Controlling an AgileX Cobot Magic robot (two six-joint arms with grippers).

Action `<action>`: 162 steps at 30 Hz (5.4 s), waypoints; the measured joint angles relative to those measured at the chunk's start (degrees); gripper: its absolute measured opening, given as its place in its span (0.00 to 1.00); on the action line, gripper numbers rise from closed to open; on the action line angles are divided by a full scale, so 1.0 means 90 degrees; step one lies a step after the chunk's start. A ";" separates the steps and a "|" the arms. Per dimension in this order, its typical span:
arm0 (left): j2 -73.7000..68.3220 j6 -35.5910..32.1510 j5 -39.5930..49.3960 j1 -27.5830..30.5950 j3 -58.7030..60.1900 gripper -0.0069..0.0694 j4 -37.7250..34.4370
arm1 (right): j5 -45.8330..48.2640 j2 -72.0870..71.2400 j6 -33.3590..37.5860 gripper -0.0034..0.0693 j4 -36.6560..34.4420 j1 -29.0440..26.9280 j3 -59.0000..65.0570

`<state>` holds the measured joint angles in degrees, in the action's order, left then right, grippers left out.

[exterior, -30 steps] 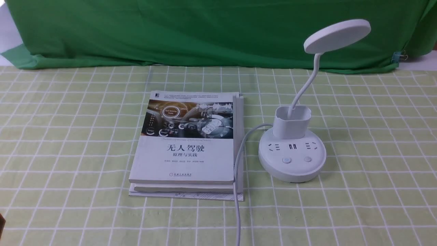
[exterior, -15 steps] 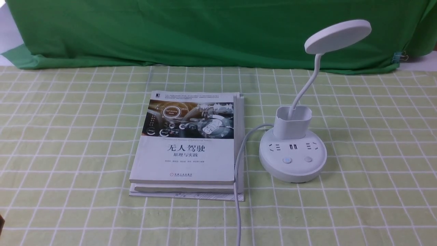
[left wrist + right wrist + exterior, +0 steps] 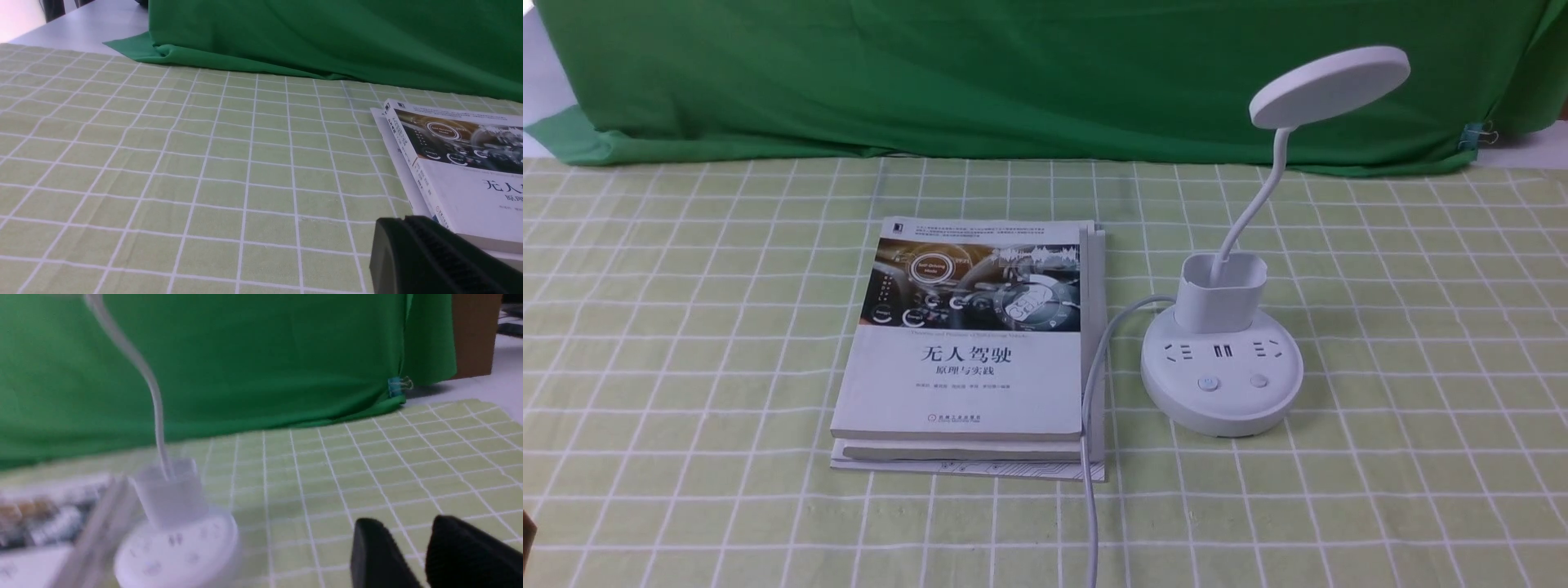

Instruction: Turn on the table lamp on the green coffee tablecloth with your hand.

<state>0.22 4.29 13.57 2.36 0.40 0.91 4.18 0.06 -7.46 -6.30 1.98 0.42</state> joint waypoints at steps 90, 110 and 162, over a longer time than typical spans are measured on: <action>0.0000 0.0000 0.0000 0.0000 0.0000 0.09 0.0000 | 0.4004 1.2307 0.2635 0.09 -0.0996 0.1780 -0.8383; 0.0000 0.0000 0.0000 0.0000 0.0000 0.09 0.0000 | 0.3904 1.2115 0.2630 0.09 -0.0992 0.1780 -0.8010; 0.0000 0.0000 0.0000 0.0000 0.0000 0.09 0.0000 | 0.3833 0.9375 0.2076 0.09 -0.0853 0.1787 -0.5623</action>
<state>0.22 4.29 13.57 2.36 0.40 0.91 38.68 84.44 11.22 -13.98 18.06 -50.19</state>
